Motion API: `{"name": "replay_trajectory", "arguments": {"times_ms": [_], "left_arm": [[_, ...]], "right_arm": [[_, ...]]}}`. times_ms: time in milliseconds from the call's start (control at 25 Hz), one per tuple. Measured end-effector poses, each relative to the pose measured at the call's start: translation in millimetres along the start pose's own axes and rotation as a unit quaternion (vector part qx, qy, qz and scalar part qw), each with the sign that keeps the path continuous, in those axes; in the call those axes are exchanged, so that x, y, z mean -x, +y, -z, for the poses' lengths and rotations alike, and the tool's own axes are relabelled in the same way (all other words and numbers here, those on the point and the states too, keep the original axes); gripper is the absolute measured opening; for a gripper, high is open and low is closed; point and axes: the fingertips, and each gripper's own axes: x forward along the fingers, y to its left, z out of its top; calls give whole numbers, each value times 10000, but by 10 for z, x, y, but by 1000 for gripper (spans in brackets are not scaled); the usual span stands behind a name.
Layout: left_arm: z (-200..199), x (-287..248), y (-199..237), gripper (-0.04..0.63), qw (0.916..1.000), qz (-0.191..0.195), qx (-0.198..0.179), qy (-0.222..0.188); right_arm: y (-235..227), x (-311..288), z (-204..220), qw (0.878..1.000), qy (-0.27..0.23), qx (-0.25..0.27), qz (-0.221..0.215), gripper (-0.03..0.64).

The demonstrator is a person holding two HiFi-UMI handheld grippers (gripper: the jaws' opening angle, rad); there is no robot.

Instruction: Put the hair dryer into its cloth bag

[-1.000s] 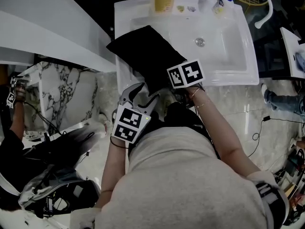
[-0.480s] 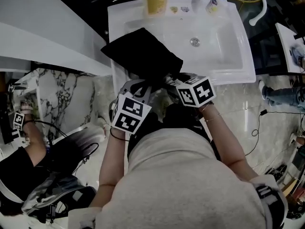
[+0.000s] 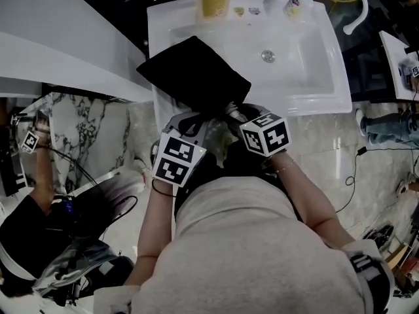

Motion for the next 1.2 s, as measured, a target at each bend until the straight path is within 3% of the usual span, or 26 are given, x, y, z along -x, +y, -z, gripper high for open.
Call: {"name": "replay_trajectory", "arguments": {"times_ms": [160, 480, 640, 840, 1200], "left_arm": [[30, 37, -23, 20, 10000, 20, 86, 1], [46, 124, -1, 18, 9991, -89, 361, -182], [139, 115, -8, 18, 9993, -90, 360, -45], [89, 110, 10, 18, 9990, -57, 413, -133], [112, 73, -7, 18, 9988, 60, 487, -35]], "right_arm": [[-25, -89, -267, 9994, -275, -205, -29, 207], [-42, -331, -617, 9993, -215, -297, 24, 209], [-63, -435, -551, 9996, 95, -250, 38, 210], [-9, -241, -494, 9998, -18, -140, -147, 222], [155, -9, 38, 9988, 274, 213, -337, 269]]}}
